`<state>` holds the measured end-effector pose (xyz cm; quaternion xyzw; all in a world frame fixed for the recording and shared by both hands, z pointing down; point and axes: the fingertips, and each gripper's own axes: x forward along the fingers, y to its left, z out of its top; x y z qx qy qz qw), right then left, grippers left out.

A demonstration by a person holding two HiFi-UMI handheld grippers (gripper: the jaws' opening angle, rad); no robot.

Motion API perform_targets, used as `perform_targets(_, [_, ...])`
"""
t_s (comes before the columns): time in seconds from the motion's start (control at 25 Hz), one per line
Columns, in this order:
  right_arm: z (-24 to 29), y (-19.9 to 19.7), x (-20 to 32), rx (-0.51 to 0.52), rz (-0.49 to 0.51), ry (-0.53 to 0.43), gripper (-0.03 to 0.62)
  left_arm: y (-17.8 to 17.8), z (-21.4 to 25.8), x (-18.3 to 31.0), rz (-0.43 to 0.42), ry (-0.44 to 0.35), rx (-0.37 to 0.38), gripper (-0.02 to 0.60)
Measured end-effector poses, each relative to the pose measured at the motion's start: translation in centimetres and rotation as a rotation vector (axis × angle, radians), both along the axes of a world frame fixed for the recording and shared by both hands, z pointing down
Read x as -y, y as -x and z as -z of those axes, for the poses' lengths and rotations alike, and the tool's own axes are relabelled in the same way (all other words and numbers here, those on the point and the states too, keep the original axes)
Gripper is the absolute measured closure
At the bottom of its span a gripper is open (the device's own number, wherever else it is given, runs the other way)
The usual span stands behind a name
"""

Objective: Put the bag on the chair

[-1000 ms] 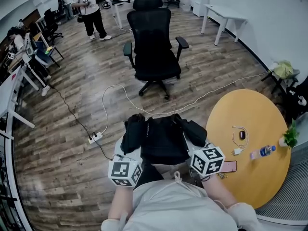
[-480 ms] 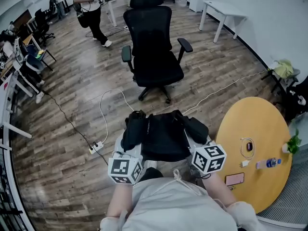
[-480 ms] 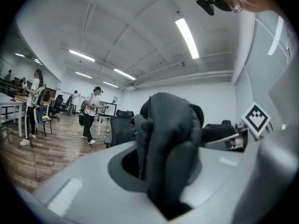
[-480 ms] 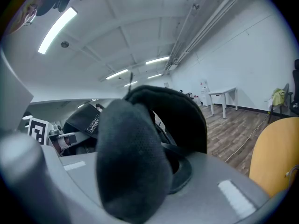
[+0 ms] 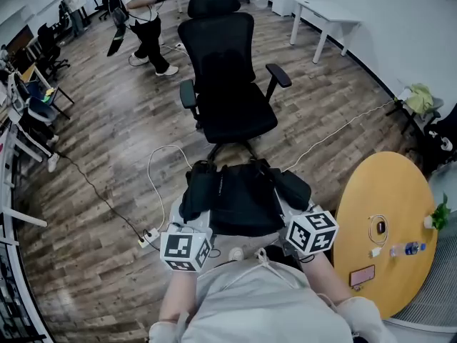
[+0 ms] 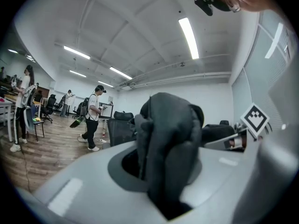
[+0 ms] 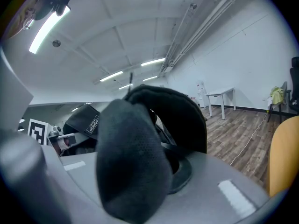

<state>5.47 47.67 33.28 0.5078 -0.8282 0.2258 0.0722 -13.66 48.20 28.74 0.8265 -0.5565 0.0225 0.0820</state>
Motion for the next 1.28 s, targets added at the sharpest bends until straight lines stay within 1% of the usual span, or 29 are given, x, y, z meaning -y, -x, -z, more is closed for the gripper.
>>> perform_targets(0.24, [-1.6,0.7,4.3,-0.01,0.014,0.034,0.557,0.7,-1.7,4.0,0.008,0.031,-0.016,0.514])
perform_targets(0.4, [-2.9,0.7,8.1,-0.001,0.046,0.069,0.557,0.7,-2.9,7.2,0.036,0.067,-0.012,0.514])
perform_targets(0.56, [-3.8,0.6,12.9,0.019,0.092,0.083,0.557,0.4,-3.4,11.4,0.076,0.081,0.004,0.514])
perform_targets(0.88, [-3.8,-1.9,26.6,0.031,0.165,0.082,0.557,-2.3,-3.4,23.9,0.144,0.093,0.008,0.514])
perform_targets(1.12, [-3.7,-5.5,36.7,0.028,0.198,0.076,0.557,-5.8,-3.8,33.6,0.174,0.096,-0.005,0.514])
perform_targets(1.28, [-4.1,-7.5,42.3,0.018,0.208,0.086,0.557,-7.8,-4.6,39.1,0.184,0.118,-0.021,0.514])
